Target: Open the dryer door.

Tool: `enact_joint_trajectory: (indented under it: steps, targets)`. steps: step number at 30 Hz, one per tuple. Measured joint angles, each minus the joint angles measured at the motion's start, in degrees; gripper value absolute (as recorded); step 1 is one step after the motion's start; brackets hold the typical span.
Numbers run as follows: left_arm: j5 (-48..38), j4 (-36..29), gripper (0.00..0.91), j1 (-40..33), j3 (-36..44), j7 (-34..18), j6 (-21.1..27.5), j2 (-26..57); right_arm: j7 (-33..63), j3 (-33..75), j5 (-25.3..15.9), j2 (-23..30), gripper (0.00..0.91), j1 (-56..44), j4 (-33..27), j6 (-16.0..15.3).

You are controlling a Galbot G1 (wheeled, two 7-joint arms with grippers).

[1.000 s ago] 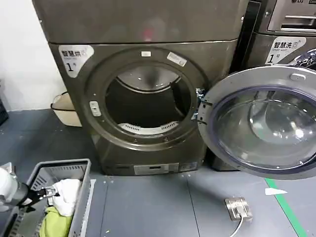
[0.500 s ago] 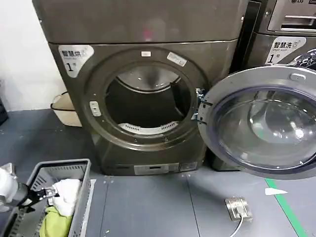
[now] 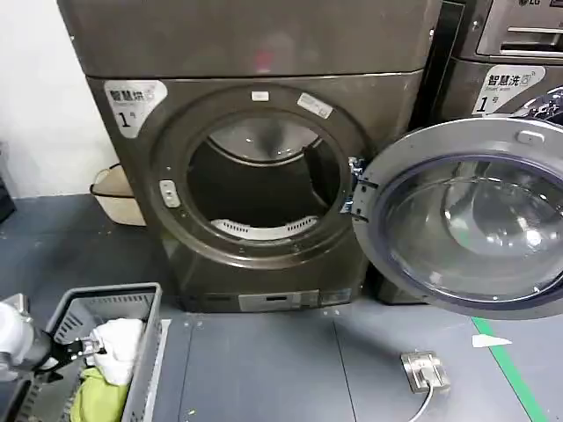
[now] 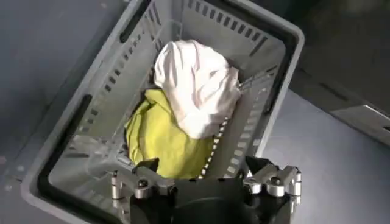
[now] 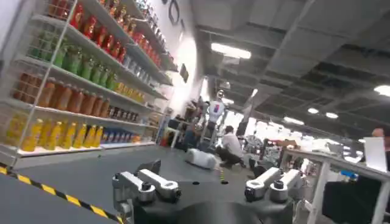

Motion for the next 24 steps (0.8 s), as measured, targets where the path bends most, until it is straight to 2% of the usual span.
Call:
enact_joint_trajectory:
  steps: [24]
  targets:
    - [-0.35,0.39,0.907,-0.37,0.12,-0.05,0.0,0.06,-0.2,0.15,-0.26,0.4,0.907,-0.33,-0.46,0.5]
